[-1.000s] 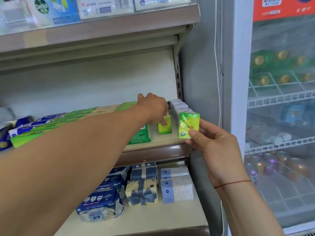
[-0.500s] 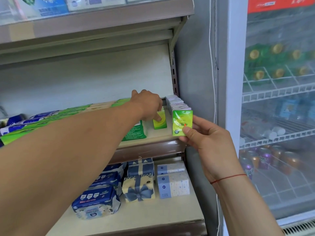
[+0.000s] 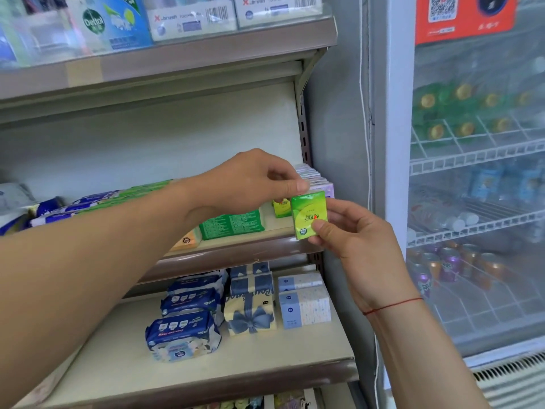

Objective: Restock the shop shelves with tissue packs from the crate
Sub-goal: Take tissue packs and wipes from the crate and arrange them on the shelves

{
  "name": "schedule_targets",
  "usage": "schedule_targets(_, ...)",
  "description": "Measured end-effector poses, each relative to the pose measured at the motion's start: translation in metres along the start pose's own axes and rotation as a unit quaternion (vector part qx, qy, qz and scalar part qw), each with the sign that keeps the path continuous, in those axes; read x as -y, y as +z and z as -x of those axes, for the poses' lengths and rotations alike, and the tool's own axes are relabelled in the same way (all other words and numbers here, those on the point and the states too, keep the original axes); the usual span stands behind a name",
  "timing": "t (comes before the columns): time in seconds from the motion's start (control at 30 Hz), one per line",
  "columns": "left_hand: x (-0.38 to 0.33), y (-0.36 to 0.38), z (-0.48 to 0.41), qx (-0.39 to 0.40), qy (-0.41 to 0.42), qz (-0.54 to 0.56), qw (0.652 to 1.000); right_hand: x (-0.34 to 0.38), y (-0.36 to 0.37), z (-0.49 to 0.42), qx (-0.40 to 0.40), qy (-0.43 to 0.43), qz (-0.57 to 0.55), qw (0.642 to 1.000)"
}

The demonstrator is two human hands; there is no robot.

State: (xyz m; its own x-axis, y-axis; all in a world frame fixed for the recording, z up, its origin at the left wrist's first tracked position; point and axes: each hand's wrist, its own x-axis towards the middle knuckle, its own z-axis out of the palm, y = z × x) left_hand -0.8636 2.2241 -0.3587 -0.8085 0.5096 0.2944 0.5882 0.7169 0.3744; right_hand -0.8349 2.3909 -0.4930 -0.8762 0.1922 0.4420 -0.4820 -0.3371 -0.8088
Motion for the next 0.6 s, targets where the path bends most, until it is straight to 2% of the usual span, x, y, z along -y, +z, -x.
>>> schedule_targets(0.1, -0.008, -0.005, 0.016, 0.016, 0.001, 0.028, 0.999, 0.000, 0.006, 0.016, -0.015, -0.003, 0.003, 1.000)
schedule_targets(0.2, -0.009, -0.008, 0.022, 0.055, 0.004, -0.023, 0.998, -0.003, 0.012, 0.026, -0.014, 0.005, 0.003, 1.000)
schedule_targets(0.4, -0.003, -0.014, 0.015, 0.073, -0.015, -0.079, 0.994, -0.006, 0.015, 0.028, -0.004, 0.020, 0.008, 1.000)
schedule_targets(0.6, 0.020, -0.020, -0.022, -0.004, -0.032, -0.158, 0.987, -0.006, -0.003, 0.022, -0.084, 0.028, 0.014, 0.996)
